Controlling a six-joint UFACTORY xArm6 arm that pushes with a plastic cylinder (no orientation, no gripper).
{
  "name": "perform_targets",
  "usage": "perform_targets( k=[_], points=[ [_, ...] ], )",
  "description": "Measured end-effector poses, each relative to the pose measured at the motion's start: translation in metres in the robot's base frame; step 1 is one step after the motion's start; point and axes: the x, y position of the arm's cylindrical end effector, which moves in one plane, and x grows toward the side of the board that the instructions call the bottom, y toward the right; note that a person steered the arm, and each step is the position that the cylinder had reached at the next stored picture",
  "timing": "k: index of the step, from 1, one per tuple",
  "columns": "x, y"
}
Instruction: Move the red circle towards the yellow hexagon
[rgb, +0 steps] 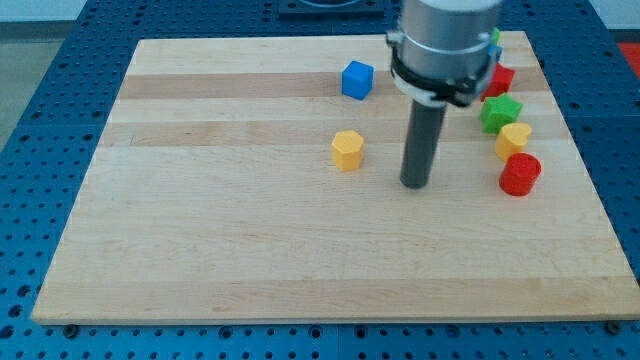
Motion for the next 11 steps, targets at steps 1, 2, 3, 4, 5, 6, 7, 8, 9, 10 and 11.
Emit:
perform_targets(
  k=[1,2,3,4,5,6,7,8,9,10,11],
  points=[
    [0.032,0.024],
    [0.032,0.071],
    [0.029,0.116],
    [0.007,0.128],
    [-0.013,0.128],
    [-0.013,0.139],
    [-0.025,0.142],
    [-0.034,0.134],
    [-0.035,0.112],
    [-0.035,0.08],
    [-0.038,0.065]
  ],
)
